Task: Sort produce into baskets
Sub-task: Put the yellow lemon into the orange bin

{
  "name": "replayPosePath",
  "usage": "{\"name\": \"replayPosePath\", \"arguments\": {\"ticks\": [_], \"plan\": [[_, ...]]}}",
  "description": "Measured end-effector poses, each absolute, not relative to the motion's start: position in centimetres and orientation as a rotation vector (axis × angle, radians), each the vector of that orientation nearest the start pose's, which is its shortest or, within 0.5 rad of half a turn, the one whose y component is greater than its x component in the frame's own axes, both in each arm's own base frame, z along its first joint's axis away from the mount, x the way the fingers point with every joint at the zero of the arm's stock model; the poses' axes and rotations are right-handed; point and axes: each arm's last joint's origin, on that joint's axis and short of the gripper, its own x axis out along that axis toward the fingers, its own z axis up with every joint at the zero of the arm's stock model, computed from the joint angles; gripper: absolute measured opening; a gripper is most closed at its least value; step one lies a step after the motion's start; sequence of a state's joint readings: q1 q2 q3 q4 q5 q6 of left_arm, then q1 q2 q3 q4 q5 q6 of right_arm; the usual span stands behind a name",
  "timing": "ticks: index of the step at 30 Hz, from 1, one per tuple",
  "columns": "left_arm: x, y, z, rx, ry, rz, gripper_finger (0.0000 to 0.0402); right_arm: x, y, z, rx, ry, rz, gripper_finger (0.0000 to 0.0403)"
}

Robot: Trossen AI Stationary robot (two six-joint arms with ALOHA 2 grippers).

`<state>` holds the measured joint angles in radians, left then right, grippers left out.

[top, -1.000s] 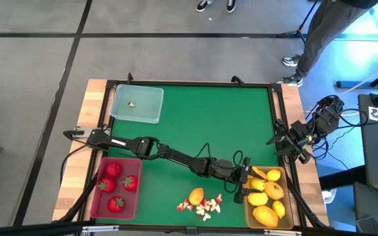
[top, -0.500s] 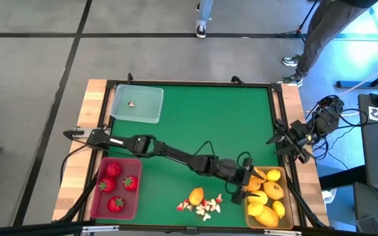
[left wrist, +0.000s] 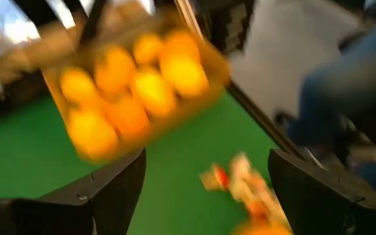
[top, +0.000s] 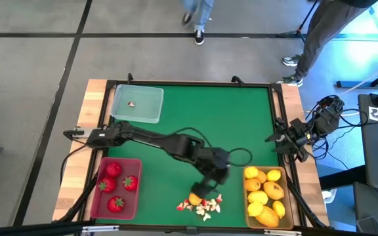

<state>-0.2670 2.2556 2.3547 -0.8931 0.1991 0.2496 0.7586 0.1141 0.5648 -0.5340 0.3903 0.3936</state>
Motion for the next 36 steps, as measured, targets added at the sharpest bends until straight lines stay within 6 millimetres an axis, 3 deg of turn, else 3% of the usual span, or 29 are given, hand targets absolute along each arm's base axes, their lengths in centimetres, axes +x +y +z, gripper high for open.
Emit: {"name": "replayPosePath", "arguments": {"ticks": [9,13,16,22,26,36], "plan": [[40.0,-16.4,34.9,0.246,1.028,-0.416,0.0318,4.2,2.2,28.5,0.333,0.145,0.286,0.0221],[37.3,-18.0,35.4,0.246,1.056,-0.374,0.0318,4.3,2.2,28.4,0.332,0.140,0.262,0.0221],[34.9,-18.3,37.3,0.229,0.968,-0.302,0.0318,4.3,2.1,28.5,0.328,0.131,0.231,0.0221],[29.4,-17.3,40.9,0.203,0.676,-0.160,0.0318,4.3,2.1,28.9,0.295,0.087,0.235,0.0221],[26.0,-15.0,41.6,0.162,0.562,-0.096,0.0318,4.3,2.1,29.2,0.272,0.053,0.240,0.0221],[21.0,-11.2,37.3,0.038,0.482,-0.025,0.0318,4.4,2.0,29.2,0.266,0.041,0.179,0.0221]]}}
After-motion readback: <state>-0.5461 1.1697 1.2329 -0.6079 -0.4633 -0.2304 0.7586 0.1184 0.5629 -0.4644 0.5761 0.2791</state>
